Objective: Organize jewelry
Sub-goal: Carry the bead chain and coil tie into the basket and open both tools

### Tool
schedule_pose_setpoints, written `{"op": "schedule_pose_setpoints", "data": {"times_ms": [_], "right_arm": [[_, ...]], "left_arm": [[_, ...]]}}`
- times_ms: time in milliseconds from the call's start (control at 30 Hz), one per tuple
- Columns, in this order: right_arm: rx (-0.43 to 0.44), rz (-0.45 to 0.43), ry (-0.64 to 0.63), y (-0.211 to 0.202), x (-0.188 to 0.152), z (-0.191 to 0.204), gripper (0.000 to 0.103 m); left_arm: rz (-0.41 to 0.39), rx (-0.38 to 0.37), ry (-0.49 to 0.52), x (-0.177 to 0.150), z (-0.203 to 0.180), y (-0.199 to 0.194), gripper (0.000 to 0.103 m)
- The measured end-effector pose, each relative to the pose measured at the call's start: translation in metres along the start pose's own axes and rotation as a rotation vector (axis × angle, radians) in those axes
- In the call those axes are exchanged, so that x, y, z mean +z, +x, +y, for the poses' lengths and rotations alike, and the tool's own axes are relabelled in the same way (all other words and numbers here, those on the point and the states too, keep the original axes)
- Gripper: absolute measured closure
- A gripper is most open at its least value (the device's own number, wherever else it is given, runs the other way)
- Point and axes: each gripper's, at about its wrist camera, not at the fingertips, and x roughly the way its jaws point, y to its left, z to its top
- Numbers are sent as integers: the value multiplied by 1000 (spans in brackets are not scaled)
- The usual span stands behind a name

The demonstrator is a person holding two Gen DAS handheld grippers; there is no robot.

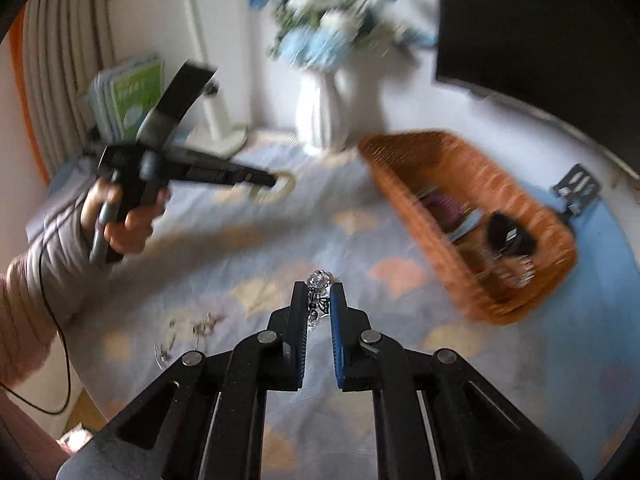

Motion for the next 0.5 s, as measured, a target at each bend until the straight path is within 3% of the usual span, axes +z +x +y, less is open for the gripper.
{"op": "schedule_pose_setpoints", "data": {"times_ms": [267,400,500], "right_arm": [[-152,-112,86,-30,58,-57,91],[-211,-128,164,-6,90,-95,91],[-203,-90,238,26,106,-121,91]], "left_arm": [[-76,2,113,61,-52,-19,92],[-62,-11,128,95,-69,5,92],[-46,-25,112,113,-75,31,92]]}}
